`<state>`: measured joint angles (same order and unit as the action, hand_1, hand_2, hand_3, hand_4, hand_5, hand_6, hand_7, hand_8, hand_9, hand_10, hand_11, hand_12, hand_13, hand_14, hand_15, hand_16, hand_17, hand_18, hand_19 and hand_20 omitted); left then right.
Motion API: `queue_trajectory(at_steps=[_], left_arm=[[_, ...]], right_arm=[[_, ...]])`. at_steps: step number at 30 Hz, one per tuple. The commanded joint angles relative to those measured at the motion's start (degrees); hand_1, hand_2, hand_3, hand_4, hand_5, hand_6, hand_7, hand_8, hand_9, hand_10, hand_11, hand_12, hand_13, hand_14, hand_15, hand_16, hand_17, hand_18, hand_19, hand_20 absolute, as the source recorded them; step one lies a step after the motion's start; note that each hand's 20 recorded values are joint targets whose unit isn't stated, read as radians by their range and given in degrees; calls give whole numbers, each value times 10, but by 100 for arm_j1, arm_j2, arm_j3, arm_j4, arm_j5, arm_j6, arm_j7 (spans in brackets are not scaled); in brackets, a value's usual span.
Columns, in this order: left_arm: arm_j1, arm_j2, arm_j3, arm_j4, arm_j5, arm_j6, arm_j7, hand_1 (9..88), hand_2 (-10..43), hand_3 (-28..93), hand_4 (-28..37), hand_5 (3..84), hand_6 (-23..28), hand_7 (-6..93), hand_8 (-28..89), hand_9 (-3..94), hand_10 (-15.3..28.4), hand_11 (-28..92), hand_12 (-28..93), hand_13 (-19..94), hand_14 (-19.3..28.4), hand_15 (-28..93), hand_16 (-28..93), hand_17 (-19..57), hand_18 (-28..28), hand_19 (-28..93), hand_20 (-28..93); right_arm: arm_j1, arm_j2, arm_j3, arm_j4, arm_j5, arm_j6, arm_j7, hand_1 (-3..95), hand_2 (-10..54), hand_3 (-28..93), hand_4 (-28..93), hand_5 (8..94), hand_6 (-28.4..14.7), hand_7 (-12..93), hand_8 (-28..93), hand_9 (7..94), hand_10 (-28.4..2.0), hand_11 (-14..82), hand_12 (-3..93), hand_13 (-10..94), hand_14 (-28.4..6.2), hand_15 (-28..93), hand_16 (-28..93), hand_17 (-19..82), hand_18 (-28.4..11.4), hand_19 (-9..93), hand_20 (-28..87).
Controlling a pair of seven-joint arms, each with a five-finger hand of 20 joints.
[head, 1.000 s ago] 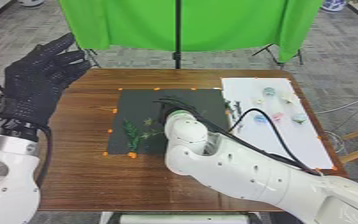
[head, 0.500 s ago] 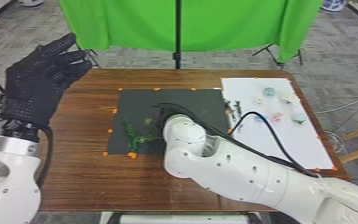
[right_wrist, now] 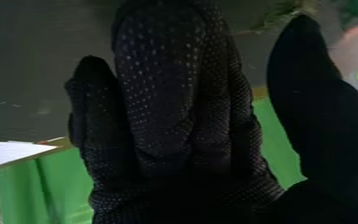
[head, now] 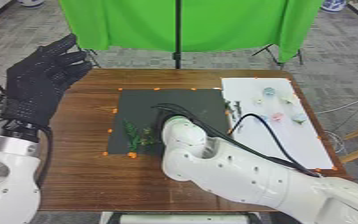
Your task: Arrange flowers
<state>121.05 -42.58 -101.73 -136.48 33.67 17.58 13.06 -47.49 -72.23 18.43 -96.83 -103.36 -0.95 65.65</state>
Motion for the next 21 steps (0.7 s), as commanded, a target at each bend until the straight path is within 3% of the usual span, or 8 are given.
queue_trajectory(at_steps=[1,3,5,8,12,21], left_arm=[[361,-221,-227,-65,67,3,-259,218,101,765,-276,381,111,127,-85,319,208,300,105,236,273,528,-104,-93,235,585,87],[450,-224,-291,-100,59,54,-240,218,101,765,-275,382,111,127,-85,319,208,301,105,236,272,528,-104,-93,235,585,87],[538,-217,-355,-124,53,72,-217,219,101,765,-275,382,111,127,-85,319,208,301,105,236,272,527,-104,-93,235,585,87],[493,-212,-301,-109,46,36,-190,219,101,765,-275,382,112,127,-85,320,208,303,106,236,272,527,-104,-93,235,586,87],[508,-197,-301,-109,34,61,-156,219,102,764,-274,383,112,127,-85,321,209,303,105,236,272,528,-104,-93,235,586,87],[436,-186,-252,-78,38,62,-143,219,102,764,-275,383,112,127,-85,322,209,302,104,236,272,529,-104,-93,235,587,86]], right_arm=[[-197,626,262,-732,-524,375,-42,385,-89,716,-251,776,-46,141,-106,934,-125,200,158,930,-40,454,209,601,-166,932,87],[-162,898,197,-940,-499,582,-36,376,-73,705,-242,768,-46,142,-106,936,-127,211,157,934,-40,454,211,604,-167,932,98],[-401,1013,454,-1065,-542,373,-96,359,-53,700,-236,760,-50,140,-106,937,-128,218,157,936,-39,457,214,609,-167,932,108],[-522,1285,512,-1171,-372,380,-18,317,-16,702,-228,747,-62,130,-106,937,-134,218,159,937,-40,459,216,608,-170,932,121],[-705,1303,813,-1080,289,-177,-34,262,58,704,-210,716,-87,113,-102,921,-150,222,168,913,-55,489,226,584,-189,932,155],[-765,1092,781,-907,528,-452,44,238,94,721,-195,712,-78,103,-105,917,-157,240,173,897,-68,537,206,570,-204,932,187]])
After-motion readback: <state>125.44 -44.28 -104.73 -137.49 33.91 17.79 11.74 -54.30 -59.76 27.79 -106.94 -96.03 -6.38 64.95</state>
